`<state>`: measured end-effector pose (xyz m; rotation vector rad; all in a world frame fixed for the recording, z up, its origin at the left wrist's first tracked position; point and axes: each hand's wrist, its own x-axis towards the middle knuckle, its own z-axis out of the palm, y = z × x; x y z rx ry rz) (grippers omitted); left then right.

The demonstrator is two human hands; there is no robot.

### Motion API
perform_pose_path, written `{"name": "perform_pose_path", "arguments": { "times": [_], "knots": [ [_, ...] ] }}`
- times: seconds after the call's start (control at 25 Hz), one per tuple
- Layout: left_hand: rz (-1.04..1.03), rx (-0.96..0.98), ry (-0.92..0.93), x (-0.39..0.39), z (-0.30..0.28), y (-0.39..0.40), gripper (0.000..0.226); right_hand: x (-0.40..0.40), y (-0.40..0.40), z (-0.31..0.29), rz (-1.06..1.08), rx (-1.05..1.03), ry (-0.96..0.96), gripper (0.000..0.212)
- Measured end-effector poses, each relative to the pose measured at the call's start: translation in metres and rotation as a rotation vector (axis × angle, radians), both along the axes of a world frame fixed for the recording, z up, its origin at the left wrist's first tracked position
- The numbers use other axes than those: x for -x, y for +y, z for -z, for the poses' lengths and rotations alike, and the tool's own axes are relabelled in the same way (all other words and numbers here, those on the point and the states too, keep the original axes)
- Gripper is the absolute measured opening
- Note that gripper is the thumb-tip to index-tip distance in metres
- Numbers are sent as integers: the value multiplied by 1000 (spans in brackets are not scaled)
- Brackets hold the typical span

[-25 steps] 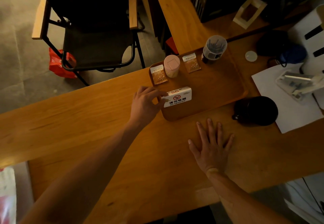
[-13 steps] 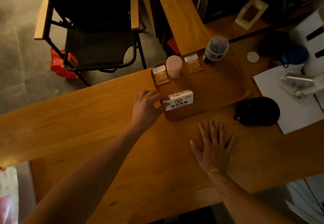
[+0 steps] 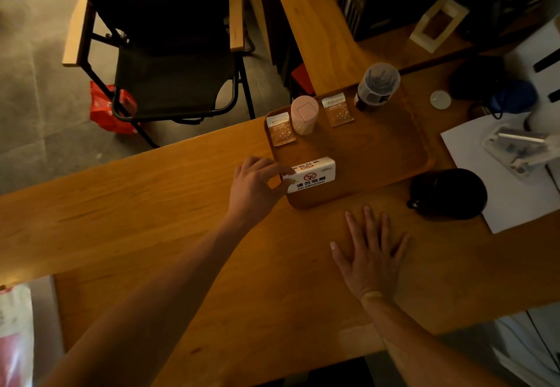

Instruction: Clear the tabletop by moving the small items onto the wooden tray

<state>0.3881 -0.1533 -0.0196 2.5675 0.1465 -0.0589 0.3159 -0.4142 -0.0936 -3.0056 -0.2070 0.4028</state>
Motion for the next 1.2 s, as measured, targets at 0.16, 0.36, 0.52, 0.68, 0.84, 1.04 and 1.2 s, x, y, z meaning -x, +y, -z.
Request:
{"name": "perform_pose_path", "arguments": {
  "times": [0.16,0.36,0.52,0.68,0.84,1.04,1.2],
  "knots": [
    [-1,-2,-1,1,0,0,23,0,0,1,1,5,-4,76],
    [7,-24,6,0,-1,1,23,0,0,1,6,-6,-2,75],
    [13,-17,9,0,-3,1,22,0,0,2,8,-4,-7,75],
    [27,-22,4,0,-4,1,23,0,0,2,0,6,-16,75],
    [33,-30,4,-1,-3,2,23,-1,1,1,2,13,-19,75],
    [29,-23,-3,-1,-1,2,23,0,1,2,-16,26,-40,75],
    [32,-27,-15,1,2,1,27,0,2,2,-11,-7,-74,74]
  ]
}}
